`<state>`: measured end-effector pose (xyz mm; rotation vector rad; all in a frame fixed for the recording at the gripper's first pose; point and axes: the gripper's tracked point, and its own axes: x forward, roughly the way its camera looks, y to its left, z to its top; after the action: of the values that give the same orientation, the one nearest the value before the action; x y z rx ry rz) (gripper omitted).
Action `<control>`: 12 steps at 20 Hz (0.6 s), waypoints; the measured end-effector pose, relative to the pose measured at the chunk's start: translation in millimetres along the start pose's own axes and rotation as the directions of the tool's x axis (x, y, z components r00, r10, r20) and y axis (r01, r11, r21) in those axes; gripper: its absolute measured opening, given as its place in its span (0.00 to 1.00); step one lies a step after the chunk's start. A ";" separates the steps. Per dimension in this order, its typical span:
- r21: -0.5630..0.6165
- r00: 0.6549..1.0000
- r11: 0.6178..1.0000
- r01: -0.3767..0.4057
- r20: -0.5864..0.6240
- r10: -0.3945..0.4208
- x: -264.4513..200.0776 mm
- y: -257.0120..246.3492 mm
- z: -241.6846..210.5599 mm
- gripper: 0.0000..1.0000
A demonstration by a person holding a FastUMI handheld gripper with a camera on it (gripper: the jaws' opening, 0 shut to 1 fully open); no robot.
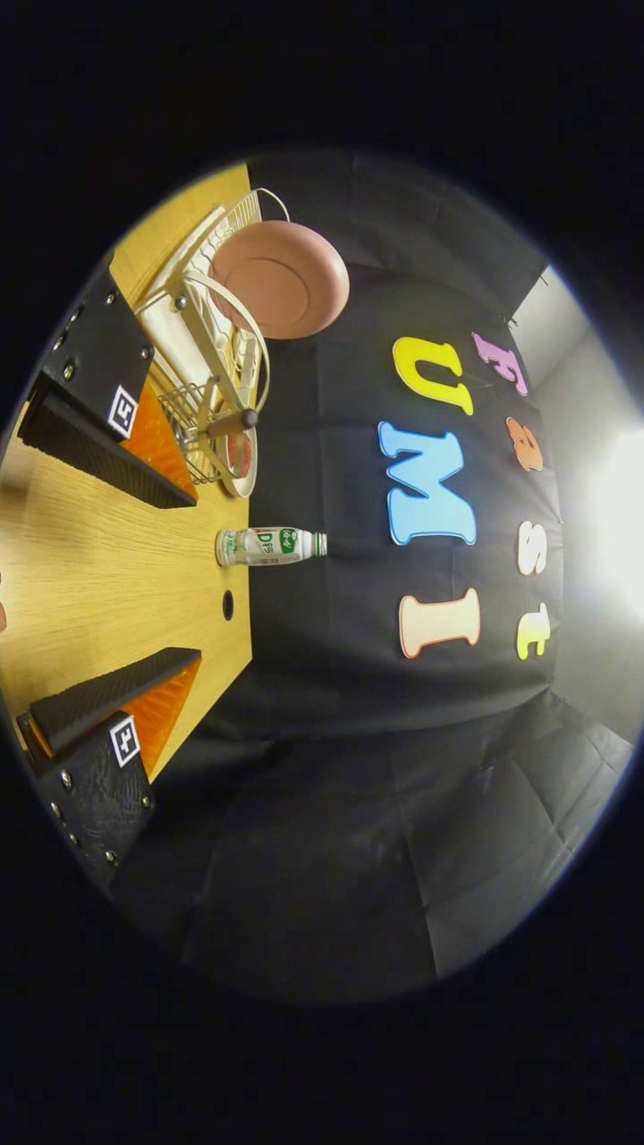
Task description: Take the plate from the dish rack, then take the spoon from the basket and place it into the plate.
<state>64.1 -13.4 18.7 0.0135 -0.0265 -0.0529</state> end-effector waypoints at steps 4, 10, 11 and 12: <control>-0.033 0.992 0.995 0.098 0.078 -0.096 5.7 -35.7 40.2 0.97; -0.080 0.973 0.974 0.213 0.102 -0.205 -50.2 -85.7 95.1 0.96; -0.082 0.970 0.970 0.228 0.106 -0.219 -64.0 -87.0 104.7 0.96; -0.082 0.967 0.967 0.240 0.110 -0.230 -77.7 -86.6 115.3 0.96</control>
<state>-21.1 -97.2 130.6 -0.0807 -0.1224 -0.2926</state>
